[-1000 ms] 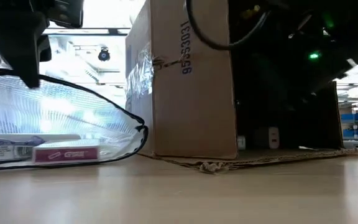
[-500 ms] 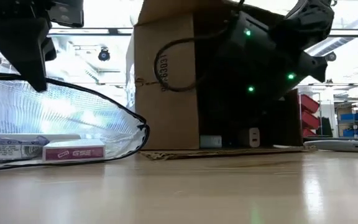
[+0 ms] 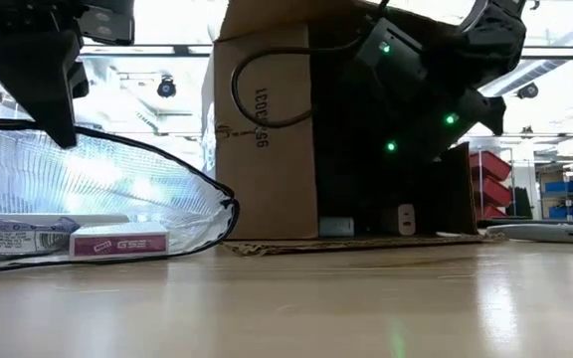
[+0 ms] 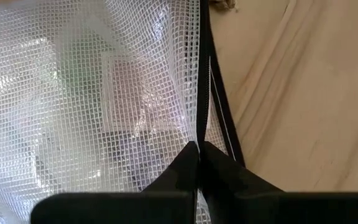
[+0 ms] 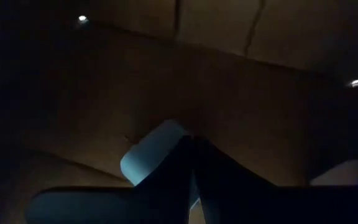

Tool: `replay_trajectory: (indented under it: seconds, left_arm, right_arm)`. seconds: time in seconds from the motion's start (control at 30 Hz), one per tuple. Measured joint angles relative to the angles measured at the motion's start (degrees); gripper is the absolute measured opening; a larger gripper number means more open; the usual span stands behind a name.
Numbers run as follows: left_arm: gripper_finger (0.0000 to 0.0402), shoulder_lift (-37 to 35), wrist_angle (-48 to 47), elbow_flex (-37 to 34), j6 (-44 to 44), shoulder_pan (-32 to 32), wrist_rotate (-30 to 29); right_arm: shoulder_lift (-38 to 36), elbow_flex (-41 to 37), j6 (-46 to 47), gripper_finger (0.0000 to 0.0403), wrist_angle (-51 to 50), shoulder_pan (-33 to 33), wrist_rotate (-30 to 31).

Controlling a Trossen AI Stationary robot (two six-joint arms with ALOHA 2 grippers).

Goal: Unpack boxes
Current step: Put the blue charger adapter into the white zip bag

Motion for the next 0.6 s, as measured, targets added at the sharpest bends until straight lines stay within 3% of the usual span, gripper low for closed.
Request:
replay_trajectory:
  seconds: [0.47, 0.6]
  left_arm:
    - [0.0, 0.0, 0.0, -0.1, -0.2, 0.0, -1.3]
    - [0.0, 0.0, 0.6, -0.1, -0.4, 0.0, -1.4]
  right_arm:
    - [-4.3, 0.0, 4.4, 0.0, -7.0, 14.9, -1.8]
    - [-6.1, 0.0, -4.0, 0.0, -7.8, 18.4, -1.8]
